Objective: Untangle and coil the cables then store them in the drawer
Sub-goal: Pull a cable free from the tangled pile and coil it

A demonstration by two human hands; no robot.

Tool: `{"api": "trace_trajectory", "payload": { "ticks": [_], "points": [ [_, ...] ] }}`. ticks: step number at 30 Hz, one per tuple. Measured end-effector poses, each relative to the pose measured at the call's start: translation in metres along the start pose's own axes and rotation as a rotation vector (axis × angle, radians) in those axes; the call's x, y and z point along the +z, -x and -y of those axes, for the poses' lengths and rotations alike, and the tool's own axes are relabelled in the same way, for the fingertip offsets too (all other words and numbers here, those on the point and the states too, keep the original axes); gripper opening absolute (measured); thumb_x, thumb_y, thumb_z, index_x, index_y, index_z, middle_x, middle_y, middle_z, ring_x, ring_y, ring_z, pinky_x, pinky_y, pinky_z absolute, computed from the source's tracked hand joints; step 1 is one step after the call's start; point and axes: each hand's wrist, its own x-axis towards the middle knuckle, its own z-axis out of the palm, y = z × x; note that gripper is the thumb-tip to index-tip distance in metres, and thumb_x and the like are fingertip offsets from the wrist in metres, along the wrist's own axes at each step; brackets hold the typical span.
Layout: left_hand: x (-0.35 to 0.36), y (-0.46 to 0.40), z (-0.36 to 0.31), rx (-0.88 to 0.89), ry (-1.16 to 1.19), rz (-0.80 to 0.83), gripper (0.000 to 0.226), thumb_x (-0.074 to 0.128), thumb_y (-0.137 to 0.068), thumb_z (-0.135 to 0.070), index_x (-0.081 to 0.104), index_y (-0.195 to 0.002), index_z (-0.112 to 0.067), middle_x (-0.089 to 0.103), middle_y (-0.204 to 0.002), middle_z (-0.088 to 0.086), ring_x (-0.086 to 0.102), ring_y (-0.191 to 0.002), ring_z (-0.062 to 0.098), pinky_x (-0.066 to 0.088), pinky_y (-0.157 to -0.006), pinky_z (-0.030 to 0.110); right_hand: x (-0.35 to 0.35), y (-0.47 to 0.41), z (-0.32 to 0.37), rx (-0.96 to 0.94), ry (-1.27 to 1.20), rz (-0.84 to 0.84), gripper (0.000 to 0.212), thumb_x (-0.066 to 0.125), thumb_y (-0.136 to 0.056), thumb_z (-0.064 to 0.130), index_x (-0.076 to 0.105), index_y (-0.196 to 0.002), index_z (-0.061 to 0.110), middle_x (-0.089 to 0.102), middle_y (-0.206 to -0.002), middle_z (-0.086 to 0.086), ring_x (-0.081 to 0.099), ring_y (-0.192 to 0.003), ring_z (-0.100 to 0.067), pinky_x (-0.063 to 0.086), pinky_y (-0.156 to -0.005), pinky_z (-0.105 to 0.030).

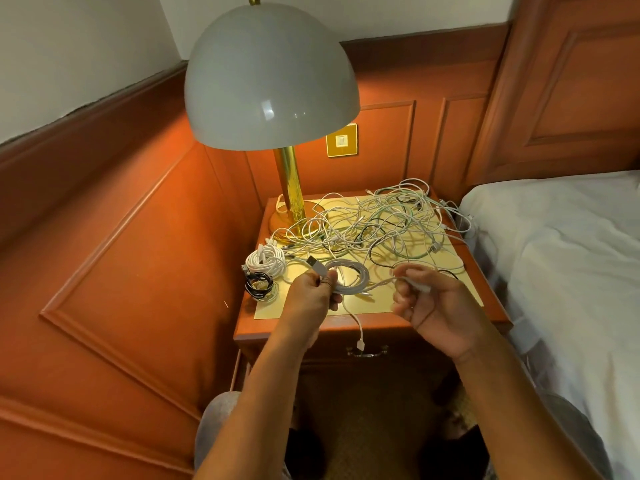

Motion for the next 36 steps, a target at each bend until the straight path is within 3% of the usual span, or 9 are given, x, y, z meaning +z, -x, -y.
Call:
{"api": "trace_trajectory", "payload": {
  "ticks": [4, 7, 10, 13, 16, 19, 21, 29, 36],
  "points": [
    [0.0, -0.001, 0.006, 0.048, -0.046, -0.019, 0.021, 0.048, -0.101, -0.021, 0.057, -0.087, -0.009, 0.055, -0.065, 0.005, 0.048, -0.059, 0.013, 0.041, -0.061, 0.027, -0.006, 0.001, -0.009, -0.007, -0.206, 0.097, 0.04, 0.051, -0.071, 0.002, 0.072, -0.105, -0.004, 0.065, -0.116, -0.025, 0.066, -0.109, -0.034, 0.057, -0.088, -0.039],
    [0.002, -0.002, 0.014, 0.1, -0.103, -0.061, 0.021, 0.049, -0.101, -0.023, 0.058, -0.088, -0.008, 0.057, -0.064, 0.004, 0.049, -0.057, 0.013, 0.041, -0.06, 0.029, -0.007, -0.001, -0.014, -0.022, -0.162, 0.196, 0.063, 0.073, -0.061, -0.005, 0.06, -0.123, -0.007, 0.057, -0.132, -0.027, 0.056, -0.124, -0.037, 0.055, -0.091, -0.038],
    [0.005, -0.002, 0.021, 0.114, -0.13, -0.089, 0.019, 0.051, -0.1, -0.024, 0.058, -0.091, -0.009, 0.058, -0.067, 0.005, 0.051, -0.06, 0.016, 0.042, -0.062, 0.033, -0.008, 0.0, -0.017, -0.055, -0.158, 0.255, 0.07, 0.068, -0.065, -0.01, 0.049, -0.132, -0.009, 0.053, -0.137, -0.025, 0.051, -0.13, -0.036, 0.051, -0.097, -0.039],
    [0.006, -0.001, 0.026, 0.115, -0.13, -0.087, 0.018, 0.051, -0.1, -0.022, 0.058, -0.087, -0.012, 0.057, -0.067, 0.005, 0.05, -0.06, 0.016, 0.041, -0.061, 0.032, 0.003, 0.001, -0.015, -0.105, 0.096, 0.067, 0.043, 0.054, -0.084, -0.004, 0.053, -0.127, -0.005, 0.064, -0.124, -0.019, 0.062, -0.118, -0.03, 0.055, -0.091, -0.034],
    [0.009, 0.001, 0.029, 0.122, -0.147, -0.066, 0.018, 0.052, -0.099, -0.022, 0.058, -0.085, -0.013, 0.056, -0.064, 0.003, 0.049, -0.06, 0.017, 0.04, -0.062, 0.035, 0.013, -0.003, -0.015, -0.242, 0.503, -0.216, 0.018, 0.055, -0.095, 0.011, 0.067, -0.104, 0.001, 0.074, -0.088, -0.013, 0.071, -0.08, -0.024, 0.056, -0.072, -0.034],
    [0.014, 0.002, 0.029, 0.161, -0.209, -0.041, 0.018, 0.052, -0.099, -0.023, 0.059, -0.086, -0.013, 0.057, -0.066, 0.003, 0.051, -0.061, 0.018, 0.042, -0.063, 0.037, 0.017, -0.011, -0.016, -0.332, 0.699, -0.387, 0.025, 0.064, -0.09, 0.032, 0.072, -0.087, 0.009, 0.068, -0.071, -0.006, 0.056, -0.06, -0.017, 0.05, -0.064, -0.032],
    [0.015, 0.003, 0.027, 0.173, -0.232, -0.023, 0.018, 0.052, -0.099, -0.024, 0.059, -0.086, -0.014, 0.057, -0.067, 0.002, 0.052, -0.061, 0.017, 0.044, -0.064, 0.037, 0.019, -0.015, -0.016, -0.323, 0.755, -0.404, 0.027, 0.061, -0.091, 0.036, 0.07, -0.087, 0.011, 0.069, -0.074, -0.004, 0.061, -0.063, -0.015, 0.052, -0.063, -0.03],
    [0.013, 0.006, 0.022, 0.185, -0.144, 0.082, 0.017, 0.051, -0.1, -0.02, 0.06, -0.093, -0.007, 0.057, -0.071, 0.004, 0.053, -0.062, 0.013, 0.046, -0.062, 0.032, 0.003, -0.033, -0.005, -0.141, 1.131, -0.369, 0.024, 0.047, -0.099, 0.007, 0.063, -0.116, 0.009, 0.059, -0.085, -0.002, 0.048, -0.07, -0.008, 0.04, -0.069, -0.029],
    [0.012, 0.006, 0.019, 0.207, -0.078, 0.136, 0.021, 0.051, -0.1, -0.019, 0.06, -0.097, -0.001, 0.056, -0.071, 0.005, 0.052, -0.06, 0.01, 0.046, -0.06, 0.026, 0.0, -0.027, 0.011, -0.048, 1.1, -0.25, 0.011, 0.059, -0.092, 0.002, 0.07, -0.095, 0.004, 0.061, -0.08, -0.007, 0.05, -0.067, -0.01, 0.039, -0.06, -0.023]
  ]
}}
